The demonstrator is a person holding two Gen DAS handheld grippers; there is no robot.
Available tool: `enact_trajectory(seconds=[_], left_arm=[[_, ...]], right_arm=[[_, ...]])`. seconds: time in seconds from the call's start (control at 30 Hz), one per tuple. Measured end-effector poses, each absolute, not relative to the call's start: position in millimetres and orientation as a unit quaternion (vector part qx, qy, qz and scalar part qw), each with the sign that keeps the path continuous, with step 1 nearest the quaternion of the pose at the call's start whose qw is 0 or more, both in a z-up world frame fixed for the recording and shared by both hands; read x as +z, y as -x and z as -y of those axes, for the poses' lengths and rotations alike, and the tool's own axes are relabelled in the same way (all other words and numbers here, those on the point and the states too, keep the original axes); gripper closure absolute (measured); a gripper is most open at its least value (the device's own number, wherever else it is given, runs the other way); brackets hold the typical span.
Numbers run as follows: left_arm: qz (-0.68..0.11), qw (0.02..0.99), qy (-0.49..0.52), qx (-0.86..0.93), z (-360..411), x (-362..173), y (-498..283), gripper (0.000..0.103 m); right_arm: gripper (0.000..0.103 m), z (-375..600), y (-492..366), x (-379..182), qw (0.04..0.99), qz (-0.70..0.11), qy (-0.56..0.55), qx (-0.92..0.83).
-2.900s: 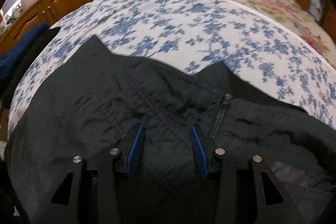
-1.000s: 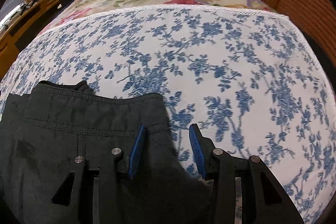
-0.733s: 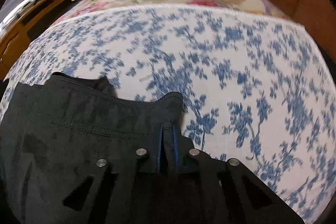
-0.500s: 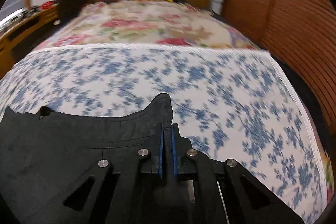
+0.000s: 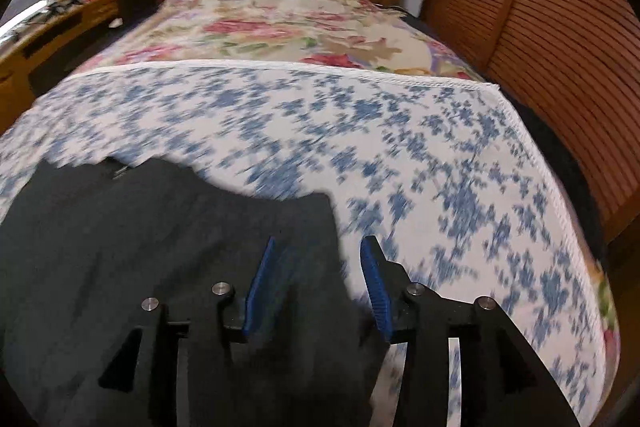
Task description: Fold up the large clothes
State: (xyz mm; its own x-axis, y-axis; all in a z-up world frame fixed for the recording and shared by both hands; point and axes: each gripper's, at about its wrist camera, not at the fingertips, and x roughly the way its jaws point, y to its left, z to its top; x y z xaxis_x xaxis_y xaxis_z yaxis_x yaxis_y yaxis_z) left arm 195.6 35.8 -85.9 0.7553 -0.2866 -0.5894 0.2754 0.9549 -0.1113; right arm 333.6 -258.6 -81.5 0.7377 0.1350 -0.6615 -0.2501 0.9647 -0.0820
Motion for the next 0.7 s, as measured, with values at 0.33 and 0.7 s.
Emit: enact_trajectory(seconds=[0.33,0.7], left_arm=[[-0.310,0.937,-0.001,-0.161,-13,-82,-174,0.021],[-0.311,0.934,-0.016,-0.175,16,-89,-147,0.021]], right_arm=[[0.058,284,-223,-101,0.916,-0.354,0.091,0.164],[0.058,307,-180,-107,0.918,-0.358,0.095,0.142]])
